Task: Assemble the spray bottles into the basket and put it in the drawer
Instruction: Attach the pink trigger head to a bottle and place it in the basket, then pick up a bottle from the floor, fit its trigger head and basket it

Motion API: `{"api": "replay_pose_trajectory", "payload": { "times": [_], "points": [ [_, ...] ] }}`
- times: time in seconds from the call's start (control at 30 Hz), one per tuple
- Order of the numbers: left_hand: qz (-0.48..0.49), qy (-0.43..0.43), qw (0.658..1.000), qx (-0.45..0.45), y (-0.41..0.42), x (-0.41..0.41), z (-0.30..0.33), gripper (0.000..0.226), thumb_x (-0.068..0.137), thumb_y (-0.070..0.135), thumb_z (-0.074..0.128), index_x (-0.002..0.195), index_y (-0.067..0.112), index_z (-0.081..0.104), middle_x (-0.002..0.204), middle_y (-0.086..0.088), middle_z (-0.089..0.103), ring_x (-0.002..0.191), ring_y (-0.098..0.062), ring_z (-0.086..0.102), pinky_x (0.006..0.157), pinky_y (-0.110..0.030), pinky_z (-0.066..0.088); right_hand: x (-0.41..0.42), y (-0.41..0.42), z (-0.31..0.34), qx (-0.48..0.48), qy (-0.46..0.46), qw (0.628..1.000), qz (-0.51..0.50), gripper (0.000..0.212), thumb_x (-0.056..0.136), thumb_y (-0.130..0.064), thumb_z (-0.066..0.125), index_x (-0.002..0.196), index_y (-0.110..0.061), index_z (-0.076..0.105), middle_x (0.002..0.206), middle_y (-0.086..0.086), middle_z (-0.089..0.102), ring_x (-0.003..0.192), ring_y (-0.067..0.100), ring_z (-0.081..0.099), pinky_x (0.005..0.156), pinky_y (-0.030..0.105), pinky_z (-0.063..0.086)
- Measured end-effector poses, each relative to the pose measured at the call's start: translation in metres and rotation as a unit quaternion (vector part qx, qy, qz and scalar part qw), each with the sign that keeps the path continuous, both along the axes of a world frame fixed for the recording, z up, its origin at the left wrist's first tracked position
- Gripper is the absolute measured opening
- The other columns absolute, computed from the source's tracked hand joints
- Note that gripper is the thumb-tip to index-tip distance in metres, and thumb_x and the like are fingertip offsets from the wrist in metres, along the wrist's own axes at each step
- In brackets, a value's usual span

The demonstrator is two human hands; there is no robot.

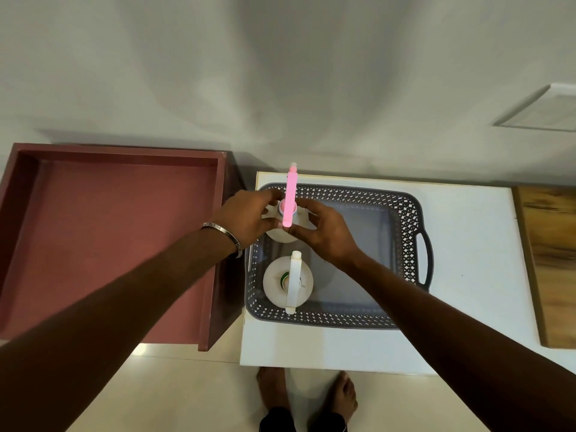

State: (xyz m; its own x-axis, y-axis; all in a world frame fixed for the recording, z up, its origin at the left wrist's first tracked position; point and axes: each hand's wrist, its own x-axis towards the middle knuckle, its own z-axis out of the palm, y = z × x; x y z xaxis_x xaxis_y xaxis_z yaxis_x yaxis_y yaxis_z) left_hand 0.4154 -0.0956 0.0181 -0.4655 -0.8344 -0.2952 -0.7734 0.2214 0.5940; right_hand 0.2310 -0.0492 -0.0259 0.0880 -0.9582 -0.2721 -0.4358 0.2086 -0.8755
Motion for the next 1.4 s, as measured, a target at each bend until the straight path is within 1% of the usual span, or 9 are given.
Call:
{"api": "replay_pose_trajectory", "payload": {
  "times": [0.23,0.37,0.47,0.5,0.57,0.67,0.8,1.07,1.4],
  "points": [
    [0.0,0.0,1.0,-0.01,0.001,0.001,-0.002,0.052,0.08,0.024,0.074,0.129,0.021,0.054,0.113,-0.004,0.067,0.1,-0.023,0.064,0.077,-0.026,0.045,-0.004,0.0,0.004,0.016,0.001,1.0,0.005,0.066,0.08,-0.027,0.08,0.14,-0.018,0.053,0.139,0.002,0.059,0.125,0.017,0.055,0.107,0.033,0.044],
    [0.046,0.049,0.998,-0.013,0.007,0.009,0.006,0.055,0.082,0.015,0.072,0.133,0.019,0.053,0.122,-0.004,0.064,0.106,-0.021,0.061,0.086,-0.027,0.047,-0.014,0.005,0.015,0.029,0.0,0.999,-0.032,0.065,0.083,-0.023,0.079,0.142,-0.021,0.051,0.148,0.002,0.051,0.134,0.021,0.049,0.112,0.039,0.041],
    [0.127,0.089,0.988,-0.02,0.02,0.022,0.013,0.045,0.086,0.015,0.067,0.13,0.017,0.055,0.123,-0.002,0.063,0.102,-0.013,0.059,0.078,-0.006,0.044,-0.025,0.016,0.022,0.026,0.021,0.998,-0.058,0.058,0.087,-0.02,0.073,0.14,-0.026,0.052,0.144,-0.007,0.051,0.131,0.02,0.05,0.11,0.038,0.043],
    [0.148,0.091,0.984,-0.032,0.027,0.027,0.015,0.042,0.087,0.017,0.067,0.128,0.019,0.056,0.121,-0.001,0.063,0.1,-0.012,0.059,0.076,-0.006,0.042,-0.028,0.021,0.024,0.021,0.026,0.998,-0.06,0.055,0.088,-0.017,0.071,0.14,-0.026,0.052,0.14,-0.011,0.052,0.13,0.018,0.051,0.11,0.037,0.044],
    [0.179,0.084,0.979,-0.045,0.048,0.039,0.02,0.041,0.087,0.019,0.066,0.127,0.021,0.056,0.119,-0.001,0.062,0.101,-0.015,0.059,0.081,-0.019,0.046,-0.034,0.035,0.026,0.013,0.043,0.997,-0.057,0.053,0.09,-0.013,0.067,0.14,-0.024,0.052,0.136,-0.015,0.05,0.128,0.016,0.051,0.109,0.035,0.043],
    [0.216,0.067,0.973,-0.04,0.086,0.053,0.024,0.042,0.088,0.018,0.066,0.128,0.018,0.056,0.122,-0.004,0.062,0.108,-0.021,0.059,0.093,-0.033,0.049,-0.041,0.056,0.031,0.001,0.081,0.995,-0.053,0.049,0.092,-0.013,0.065,0.139,-0.021,0.054,0.143,-0.004,0.054,0.128,0.022,0.053,0.109,0.038,0.044],
    [0.261,0.027,0.963,-0.055,0.15,0.062,0.028,0.045,0.087,0.022,0.066,0.13,0.019,0.055,0.127,-0.004,0.061,0.115,-0.019,0.057,0.093,-0.023,0.04,-0.046,0.092,0.05,-0.008,0.1,0.995,-0.017,0.046,0.092,-0.016,0.066,0.137,-0.017,0.056,0.142,0.0,0.056,0.13,0.021,0.053,0.111,0.039,0.043],
    [0.344,0.016,0.938,-0.043,0.289,0.076,0.041,0.046,0.085,0.026,0.068,0.128,0.015,0.053,0.125,-0.007,0.06,0.112,-0.026,0.057,0.091,-0.034,0.047,-0.03,0.174,0.093,-0.022,0.128,0.99,0.059,0.047,0.092,-0.02,0.066,0.137,-0.016,0.054,0.141,0.0,0.057,0.128,0.023,0.053,0.11,0.044,0.043],
    [0.417,0.014,0.908,-0.025,0.431,0.124,0.034,0.048,0.088,0.03,0.064,0.133,0.022,0.05,0.138,-0.001,0.051,0.126,-0.019,0.049,0.094,-0.023,0.036,0.039,0.304,0.099,-0.054,0.157,0.981,0.1,0.049,0.092,-0.024,0.064,0.139,-0.021,0.049,0.143,-0.002,0.055,0.129,0.022,0.052,0.107,0.043,0.043]
  ]
}}
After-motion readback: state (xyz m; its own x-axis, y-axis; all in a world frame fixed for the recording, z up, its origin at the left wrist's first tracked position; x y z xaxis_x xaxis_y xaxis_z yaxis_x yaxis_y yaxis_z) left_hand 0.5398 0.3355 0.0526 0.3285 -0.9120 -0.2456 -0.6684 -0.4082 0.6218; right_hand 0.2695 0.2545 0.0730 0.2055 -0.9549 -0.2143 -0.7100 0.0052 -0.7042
